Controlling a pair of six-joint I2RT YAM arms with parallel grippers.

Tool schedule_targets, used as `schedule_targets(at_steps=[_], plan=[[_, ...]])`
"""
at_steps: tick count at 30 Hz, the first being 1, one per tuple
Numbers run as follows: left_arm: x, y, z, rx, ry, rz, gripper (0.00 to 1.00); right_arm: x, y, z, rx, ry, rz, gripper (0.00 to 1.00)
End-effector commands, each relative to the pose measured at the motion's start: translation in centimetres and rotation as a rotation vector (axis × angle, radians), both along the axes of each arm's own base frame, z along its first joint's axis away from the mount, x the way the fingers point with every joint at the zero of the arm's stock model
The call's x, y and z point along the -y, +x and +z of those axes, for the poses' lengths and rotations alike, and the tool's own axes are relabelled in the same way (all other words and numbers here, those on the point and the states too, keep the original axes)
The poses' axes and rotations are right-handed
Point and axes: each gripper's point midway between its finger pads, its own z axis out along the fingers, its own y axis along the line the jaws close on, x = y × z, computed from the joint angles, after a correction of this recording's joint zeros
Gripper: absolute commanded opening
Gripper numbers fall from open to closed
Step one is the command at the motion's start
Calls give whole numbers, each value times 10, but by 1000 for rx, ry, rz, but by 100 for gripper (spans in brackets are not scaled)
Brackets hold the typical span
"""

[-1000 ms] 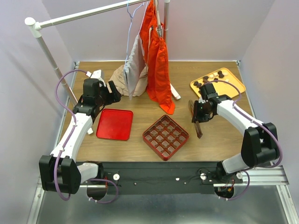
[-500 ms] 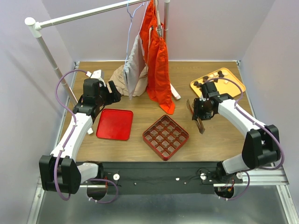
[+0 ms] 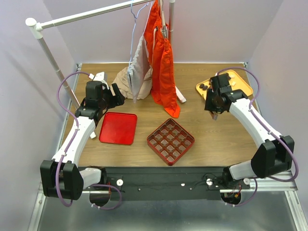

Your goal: Pack the chocolate

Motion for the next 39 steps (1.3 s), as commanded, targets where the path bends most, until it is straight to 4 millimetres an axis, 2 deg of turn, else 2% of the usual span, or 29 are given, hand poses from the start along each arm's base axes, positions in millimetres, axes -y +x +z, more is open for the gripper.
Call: schedule_targets(at_steps=[1, 5, 7, 11, 19, 27, 31, 39], plan=[[0, 0, 7, 12, 11, -9, 85, 30, 23, 33, 110, -136, -119, 49], [-3, -1, 5, 4, 27, -1, 85, 31, 35, 45, 163, -130, -150, 49], [-4, -2, 5, 7, 33, 1, 85, 38, 38, 45, 170, -165, -173, 49], [-5, -3, 2, 4, 43, 1, 85, 54, 37, 30, 136, -206, -204, 49], [-7, -5, -2, 1, 51, 5, 85, 82, 43, 2, 112, -126, -272, 49], [-2, -1, -4, -2, 41, -17, 85, 76, 63, -8, 121, -56, -285, 49], [-4, 0, 0, 7, 57, -16, 85, 79, 64, -14, 113, -54, -296, 50], [-7, 0, -5, -8, 74, -12, 85, 84, 58, -20, 98, -69, -305, 50]])
